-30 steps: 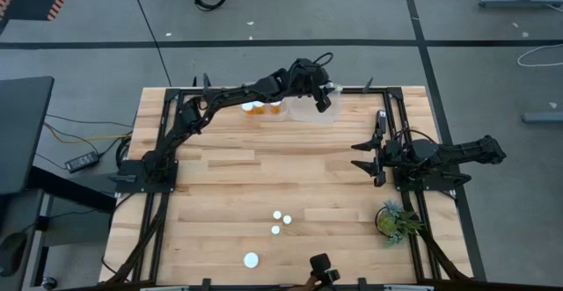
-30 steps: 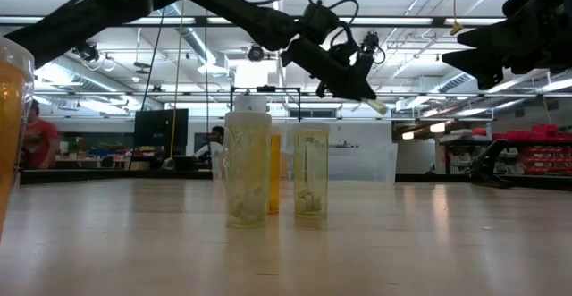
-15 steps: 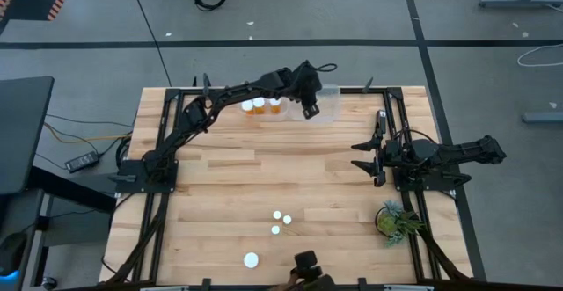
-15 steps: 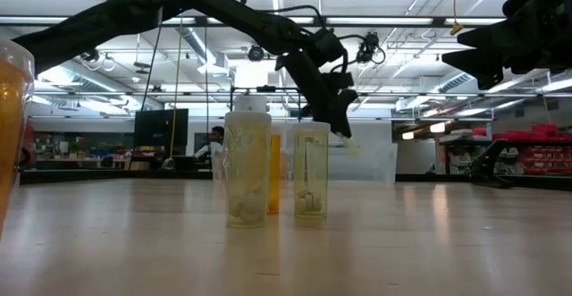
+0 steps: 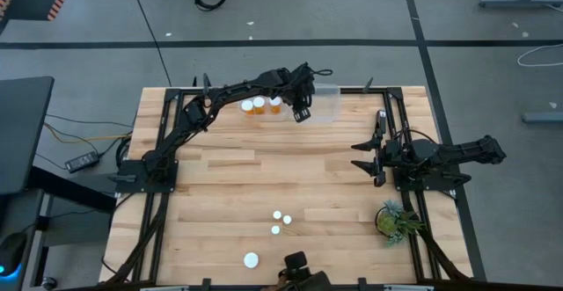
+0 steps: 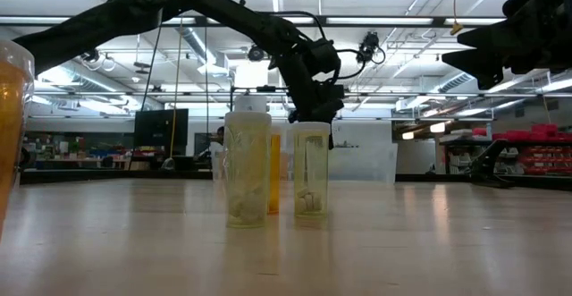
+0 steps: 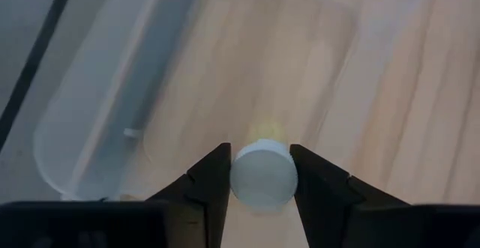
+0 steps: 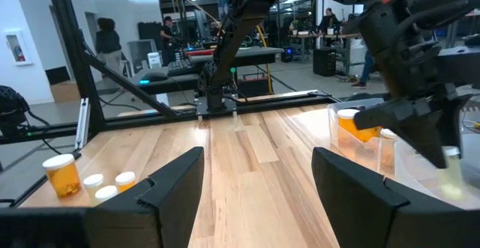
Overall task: Pick and place medicine bottles into bin by pill shape (circle, oval)
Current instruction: Put the yellow pill bottle into the right transparent bin
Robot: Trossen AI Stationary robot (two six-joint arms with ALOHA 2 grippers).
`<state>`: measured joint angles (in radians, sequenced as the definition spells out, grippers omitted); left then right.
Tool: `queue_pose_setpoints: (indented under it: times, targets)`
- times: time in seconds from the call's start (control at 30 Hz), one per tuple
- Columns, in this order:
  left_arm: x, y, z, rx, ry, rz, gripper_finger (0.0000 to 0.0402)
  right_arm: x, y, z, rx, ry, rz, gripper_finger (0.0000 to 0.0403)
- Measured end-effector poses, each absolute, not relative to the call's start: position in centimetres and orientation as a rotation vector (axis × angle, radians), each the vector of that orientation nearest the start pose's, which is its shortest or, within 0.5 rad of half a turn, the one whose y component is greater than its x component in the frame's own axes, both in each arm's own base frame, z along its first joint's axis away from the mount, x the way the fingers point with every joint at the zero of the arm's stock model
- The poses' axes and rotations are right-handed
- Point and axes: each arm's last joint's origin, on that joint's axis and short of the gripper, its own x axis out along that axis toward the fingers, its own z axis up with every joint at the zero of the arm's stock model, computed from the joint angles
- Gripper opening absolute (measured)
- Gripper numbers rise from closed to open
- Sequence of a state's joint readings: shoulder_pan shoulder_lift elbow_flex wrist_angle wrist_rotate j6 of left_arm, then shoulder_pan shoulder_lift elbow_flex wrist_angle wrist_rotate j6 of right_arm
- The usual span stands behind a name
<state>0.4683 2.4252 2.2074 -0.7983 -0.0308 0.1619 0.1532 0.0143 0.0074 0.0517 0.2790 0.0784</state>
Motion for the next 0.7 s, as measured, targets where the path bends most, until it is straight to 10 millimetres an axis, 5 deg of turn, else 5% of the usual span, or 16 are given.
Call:
queue_pose_setpoints:
  times: [0.7]
  targets:
    - [45.94, 23.48, 19.26, -0.056, 1.129, 0.36, 0.0134, 9.7, 0.69, 16.99, 0.088, -0.049, -0.124, 0.0255]
